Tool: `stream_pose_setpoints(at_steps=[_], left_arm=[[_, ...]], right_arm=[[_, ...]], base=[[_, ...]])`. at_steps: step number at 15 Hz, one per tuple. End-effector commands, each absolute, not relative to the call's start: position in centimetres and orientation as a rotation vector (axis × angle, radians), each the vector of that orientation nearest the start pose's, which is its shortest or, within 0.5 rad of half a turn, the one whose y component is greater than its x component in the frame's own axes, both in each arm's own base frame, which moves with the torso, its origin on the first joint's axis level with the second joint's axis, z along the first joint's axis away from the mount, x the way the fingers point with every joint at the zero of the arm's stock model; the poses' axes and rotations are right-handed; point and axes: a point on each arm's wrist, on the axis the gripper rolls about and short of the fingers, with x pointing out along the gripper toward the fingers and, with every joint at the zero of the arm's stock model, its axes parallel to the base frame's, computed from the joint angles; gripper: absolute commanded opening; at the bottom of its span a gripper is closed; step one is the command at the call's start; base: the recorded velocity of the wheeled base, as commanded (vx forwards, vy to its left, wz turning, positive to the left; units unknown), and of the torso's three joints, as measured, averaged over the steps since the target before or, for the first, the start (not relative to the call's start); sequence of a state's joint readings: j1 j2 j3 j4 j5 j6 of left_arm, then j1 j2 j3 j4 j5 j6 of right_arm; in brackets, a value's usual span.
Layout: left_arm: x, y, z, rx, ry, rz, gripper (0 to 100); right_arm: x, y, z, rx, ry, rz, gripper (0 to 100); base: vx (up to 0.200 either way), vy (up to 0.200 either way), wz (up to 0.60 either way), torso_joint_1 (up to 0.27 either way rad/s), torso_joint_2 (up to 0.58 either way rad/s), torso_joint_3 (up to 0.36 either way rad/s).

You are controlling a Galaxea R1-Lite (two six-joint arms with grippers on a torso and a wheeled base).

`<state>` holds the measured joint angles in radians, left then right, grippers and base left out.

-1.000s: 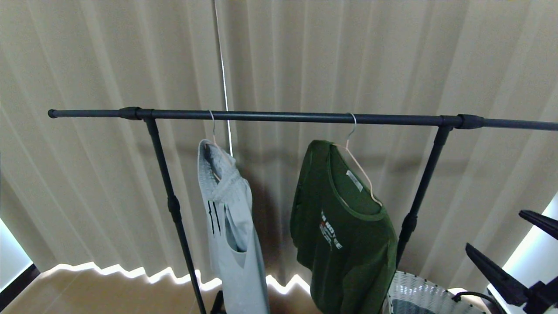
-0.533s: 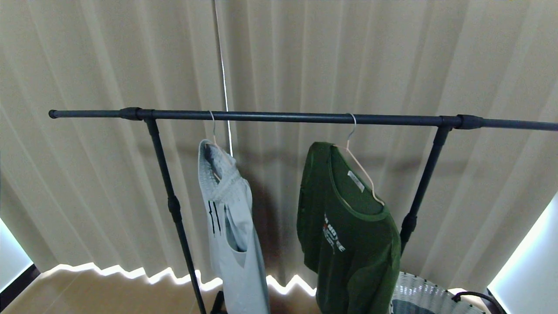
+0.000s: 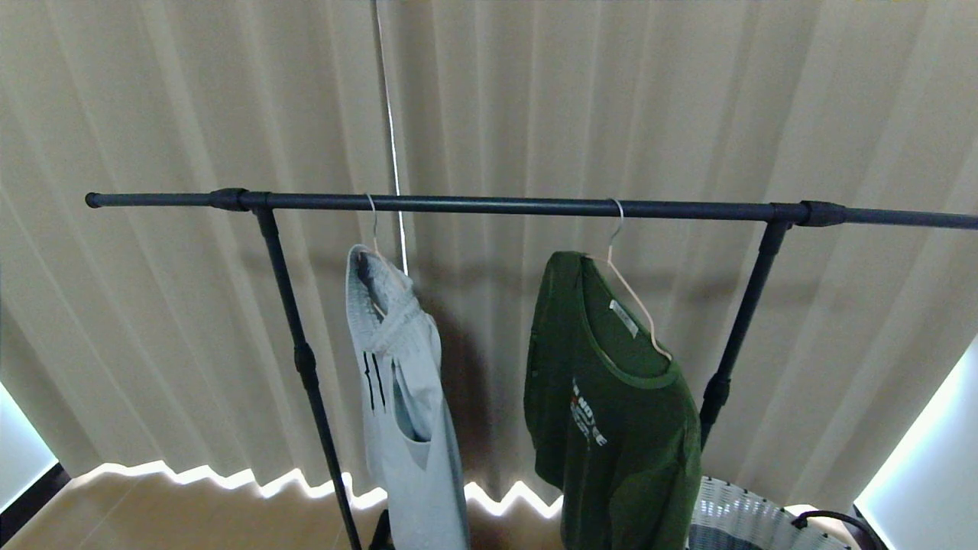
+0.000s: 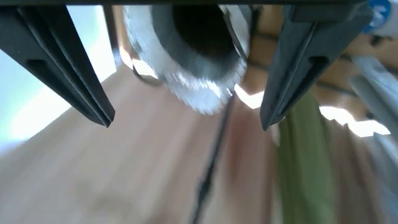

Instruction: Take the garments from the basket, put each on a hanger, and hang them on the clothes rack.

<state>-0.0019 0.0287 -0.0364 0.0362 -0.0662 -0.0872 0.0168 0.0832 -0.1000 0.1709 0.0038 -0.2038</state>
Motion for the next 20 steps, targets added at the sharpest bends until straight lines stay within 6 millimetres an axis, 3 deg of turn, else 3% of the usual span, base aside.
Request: stream_pose_setpoints(at_steps=[1,2,6,20], left_arm=[[-2.55,-0.13,8.15,-0.104,0.002,-0.060,100],[-2.50,-0.02,8.14,-0.104,-0.010,-0.013,100],[-2.54,0.27,7.60,-0.080,0.039,0.134,100],[-2.53,0.25,7.63,-0.076,0.037,0.117,100]], right_arm=[[-3.12,-0.01,8.46,-0.186,0.071,0.014,100],[-2.82,-0.06,7.66,-0.125,0.093,-0.010,100],[-2.57,-0.09,7.59,-0.041,0.056,-0.034,100],[-2.59,-0.09,7.60,-0.039,0.057,-0.031,100]], base=[[0.000,0.000,0.00,0.000,0.00,0.000],[0.000,0.000,0.00,0.000,0.00,0.000],[0.000,0.000,0.00,0.000,0.00,0.000],[0.000,0.000,0.00,0.000,0.00,0.000]])
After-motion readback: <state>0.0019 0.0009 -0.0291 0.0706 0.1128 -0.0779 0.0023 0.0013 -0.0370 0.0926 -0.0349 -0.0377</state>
